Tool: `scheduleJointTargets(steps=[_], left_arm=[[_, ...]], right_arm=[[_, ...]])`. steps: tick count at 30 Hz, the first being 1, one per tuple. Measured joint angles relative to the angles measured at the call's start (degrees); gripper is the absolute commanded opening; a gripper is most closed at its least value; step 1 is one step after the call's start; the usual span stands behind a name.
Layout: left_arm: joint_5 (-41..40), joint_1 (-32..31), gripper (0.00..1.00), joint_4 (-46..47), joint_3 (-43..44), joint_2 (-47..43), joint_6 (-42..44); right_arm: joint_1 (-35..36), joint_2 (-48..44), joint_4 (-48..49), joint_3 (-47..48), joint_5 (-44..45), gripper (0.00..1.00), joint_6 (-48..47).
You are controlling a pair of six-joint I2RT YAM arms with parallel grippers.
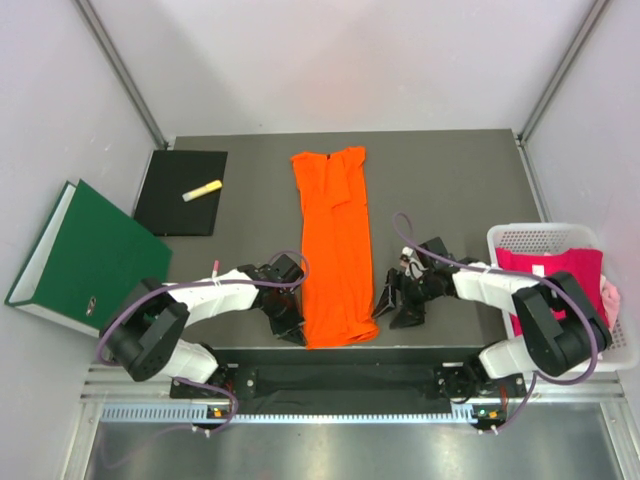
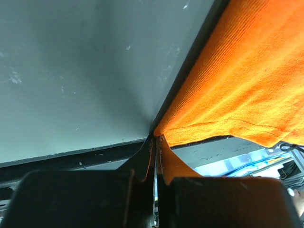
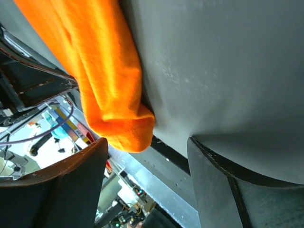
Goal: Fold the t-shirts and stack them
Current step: Grab the bottom of the folded rectangular tshirt with both arms
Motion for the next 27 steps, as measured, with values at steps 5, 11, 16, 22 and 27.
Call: scheduleJointTargets(steps=[5, 11, 16, 22, 27], left_arm=[[0.0, 0.0, 0.00, 0.0, 0.0, 0.0, 0.0], [-0.3, 0.0, 0.00, 0.0, -0.1, -0.3, -0.3], [-0.5, 0.0, 0.00, 0.0, -0.1, -0.4, -0.3], [-1.7, 0.0, 0.00, -0.6, -0.9, -2.1, -0.7], [-4.1, 0.0, 0.00, -3.2, -1.4, -4.3, -0.8]], right_arm=[[0.8, 1.5, 2.2, 0.0, -0.4, 0.53, 0.6], [4.0, 6.1, 5.7, 0.0, -3.5, 0.36, 2.0], [5.9, 7.8, 6.9, 0.0, -4.3, 0.19, 2.0], [6.0, 7.6, 2.4, 1.6, -4.1, 0.13, -0.6], [6.0, 4.2, -3.0, 3.0, -3.5, 0.12, -3.9]])
